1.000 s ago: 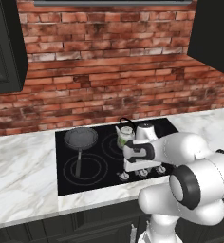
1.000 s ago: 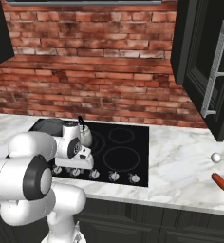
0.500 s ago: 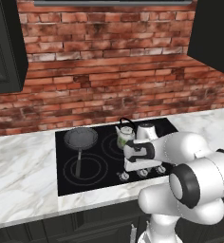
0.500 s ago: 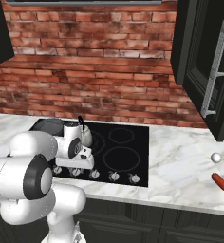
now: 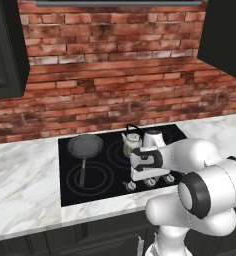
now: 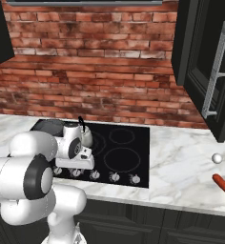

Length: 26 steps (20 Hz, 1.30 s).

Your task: Pick the pan from the cabinet and place it on the stove. Then turn on the stove burner for the pan.

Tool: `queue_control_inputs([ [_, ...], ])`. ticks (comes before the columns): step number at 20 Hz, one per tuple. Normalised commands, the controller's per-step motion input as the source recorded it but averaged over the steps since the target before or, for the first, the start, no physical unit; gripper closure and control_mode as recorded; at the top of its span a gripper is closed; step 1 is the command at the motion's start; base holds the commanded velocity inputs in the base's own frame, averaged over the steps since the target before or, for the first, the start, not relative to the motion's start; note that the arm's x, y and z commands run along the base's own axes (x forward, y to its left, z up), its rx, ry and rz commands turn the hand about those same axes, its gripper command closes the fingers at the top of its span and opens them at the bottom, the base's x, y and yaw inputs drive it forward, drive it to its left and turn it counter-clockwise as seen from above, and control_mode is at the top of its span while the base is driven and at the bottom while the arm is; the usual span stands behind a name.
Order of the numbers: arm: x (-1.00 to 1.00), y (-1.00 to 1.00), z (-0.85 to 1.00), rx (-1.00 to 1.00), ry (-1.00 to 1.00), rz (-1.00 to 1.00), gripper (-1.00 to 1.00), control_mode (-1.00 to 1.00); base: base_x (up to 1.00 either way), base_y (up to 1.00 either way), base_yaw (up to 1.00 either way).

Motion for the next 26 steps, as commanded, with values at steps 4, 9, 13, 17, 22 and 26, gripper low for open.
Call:
queue_control_inputs([
  [4, -0.62, -0.06, -0.53, 0.00, 0.00, 0.08, 1.00, -1.00, 0.00, 0.00, 0.00],
  [9, -0.60, -0.09, -0.56, 0.00, 0.00, 0.11, 1.00, -1.00, 0.00, 0.00, 0.00],
  [13, -0.62, -0.12, -0.57, 0.00, 0.00, 0.12, 1.00, -1.00, 0.00, 0.00, 0.00],
  [17, -0.69, -0.13, -0.63, 0.00, 0.00, 0.14, 1.00, -1.00, 0.00, 0.00, 0.00],
  [22, -0.73, -0.09, -0.67, 0.00, -0.01, 0.15, 1.00, -1.00, 0.00, 0.00, 0.00],
  [26, -0.73, -0.10, -0.70, 0.00, -0.02, 0.16, 1.00, -1.00, 0.00, 0.00, 0.00],
])
